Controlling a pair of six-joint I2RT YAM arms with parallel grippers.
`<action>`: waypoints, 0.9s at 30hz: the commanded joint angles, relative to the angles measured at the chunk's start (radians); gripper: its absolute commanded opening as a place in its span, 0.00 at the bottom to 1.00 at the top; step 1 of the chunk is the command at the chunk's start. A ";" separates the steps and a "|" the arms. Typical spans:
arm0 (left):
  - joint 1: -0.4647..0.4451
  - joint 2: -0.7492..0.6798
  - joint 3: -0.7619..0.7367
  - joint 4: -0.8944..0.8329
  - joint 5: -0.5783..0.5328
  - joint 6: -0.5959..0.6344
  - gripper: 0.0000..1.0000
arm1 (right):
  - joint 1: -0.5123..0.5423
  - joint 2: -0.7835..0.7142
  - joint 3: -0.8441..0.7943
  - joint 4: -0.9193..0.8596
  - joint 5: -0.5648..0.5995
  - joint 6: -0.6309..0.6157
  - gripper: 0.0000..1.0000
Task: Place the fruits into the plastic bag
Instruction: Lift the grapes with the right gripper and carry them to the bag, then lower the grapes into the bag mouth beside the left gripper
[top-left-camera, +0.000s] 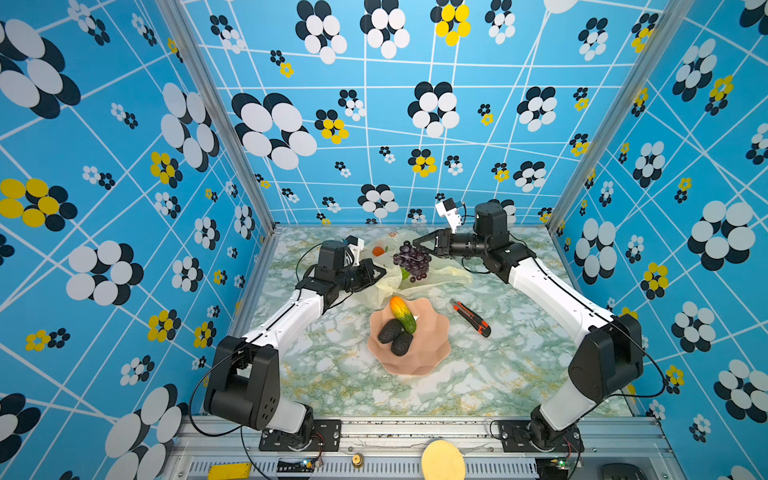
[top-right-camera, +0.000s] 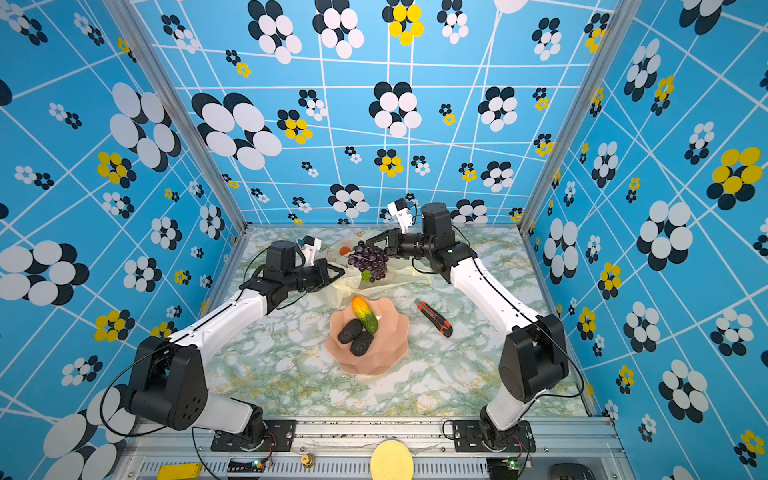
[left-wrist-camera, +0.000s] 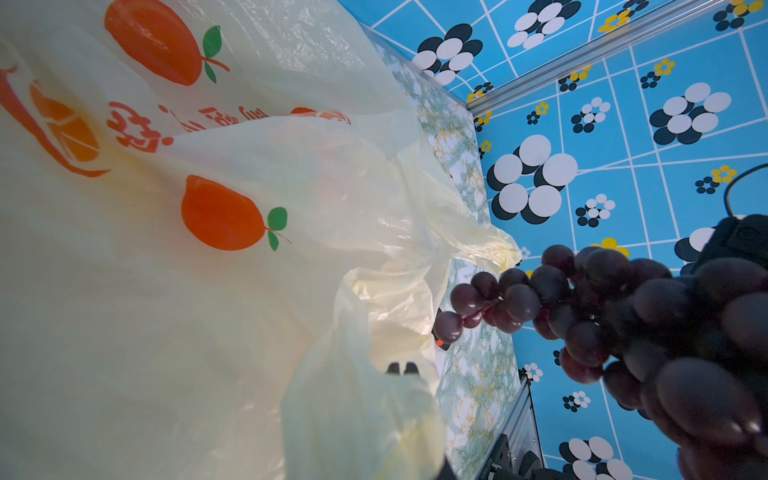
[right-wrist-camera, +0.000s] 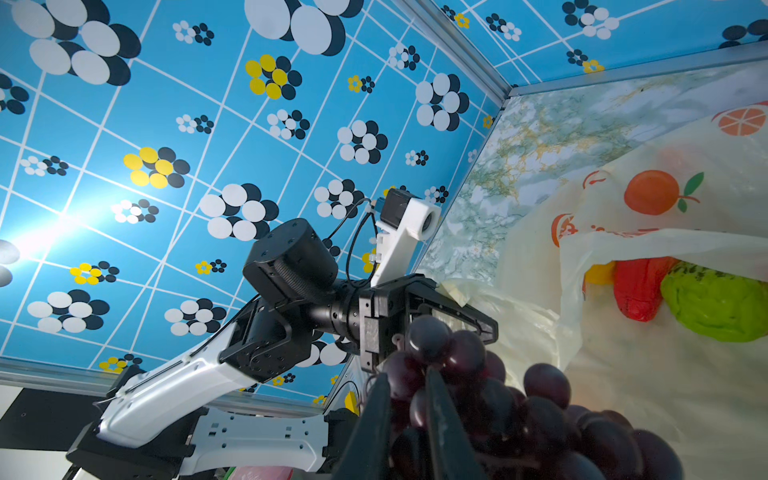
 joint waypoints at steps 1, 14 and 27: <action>0.021 -0.030 -0.013 0.030 0.031 -0.016 0.00 | -0.008 0.060 0.038 0.015 -0.042 -0.023 0.18; 0.044 -0.042 0.014 0.036 0.046 -0.070 0.00 | -0.027 0.223 -0.021 0.137 -0.094 0.016 0.18; 0.027 -0.055 0.040 0.101 0.053 -0.141 0.00 | -0.028 0.256 -0.003 -0.123 -0.016 -0.181 0.19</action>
